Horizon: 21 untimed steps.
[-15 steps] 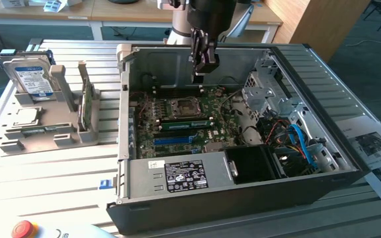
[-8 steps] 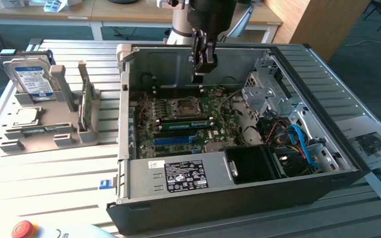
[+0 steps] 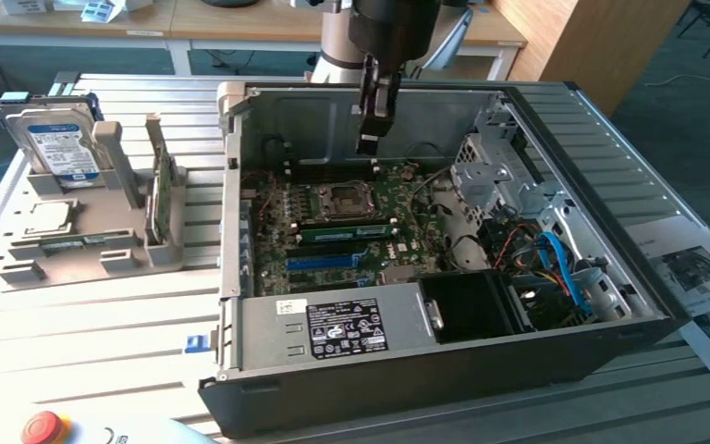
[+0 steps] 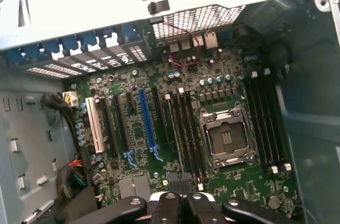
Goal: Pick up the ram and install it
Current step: 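Press down the ram until it locks into place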
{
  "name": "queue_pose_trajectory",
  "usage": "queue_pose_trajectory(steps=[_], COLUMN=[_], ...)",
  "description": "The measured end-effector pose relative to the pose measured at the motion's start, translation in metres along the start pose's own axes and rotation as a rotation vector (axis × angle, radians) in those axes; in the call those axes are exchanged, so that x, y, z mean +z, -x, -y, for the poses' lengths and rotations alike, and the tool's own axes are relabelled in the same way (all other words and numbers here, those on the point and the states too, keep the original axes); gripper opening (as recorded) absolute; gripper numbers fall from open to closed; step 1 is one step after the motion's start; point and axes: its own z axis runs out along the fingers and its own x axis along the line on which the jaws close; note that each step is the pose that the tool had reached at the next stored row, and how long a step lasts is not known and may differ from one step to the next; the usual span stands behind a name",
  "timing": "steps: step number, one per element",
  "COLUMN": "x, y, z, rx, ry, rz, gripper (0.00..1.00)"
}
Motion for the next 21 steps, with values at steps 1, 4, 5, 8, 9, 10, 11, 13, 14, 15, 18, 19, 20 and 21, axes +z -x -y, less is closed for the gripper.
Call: queue_pose_trajectory(steps=[1,4,5,8,9,10,11,13,14,15,18,19,20,21], x=[0.0,0.0,0.0,0.0,0.0,0.0,0.0,0.0,0.0,0.0,0.0,0.0,0.0,0.0], y=[0.0,0.0,0.0,0.0,0.0,0.0,0.0,0.0,0.0,0.0,0.0,0.0,0.0,0.0], z=[0.0,0.0,0.0,0.0,0.0,0.0,0.0,0.0,0.0,0.0,0.0,0.0,0.0,0.0], rx=[0.015,0.059,0.075,0.12,0.135,0.15,0.165,0.196,0.211,0.225,0.267,0.282,0.295,0.309], ry=[0.0003,0.0011,0.0014,0.0023,0.0025,0.0028,0.0031,0.0037,0.004,0.0043,0.005,0.0053,0.0055,0.0057], rz=[0.0003,0.0015,0.0019,0.003,0.0033,0.0036,0.0041,0.0048,0.0052,0.0055,0.0065,0.0067,0.007,0.0073], gripper=[0.11,0.11,0.11,0.11,0.11,0.11,0.11,0.11,0.11,0.11,0.11,0.11,0.11,0.11])
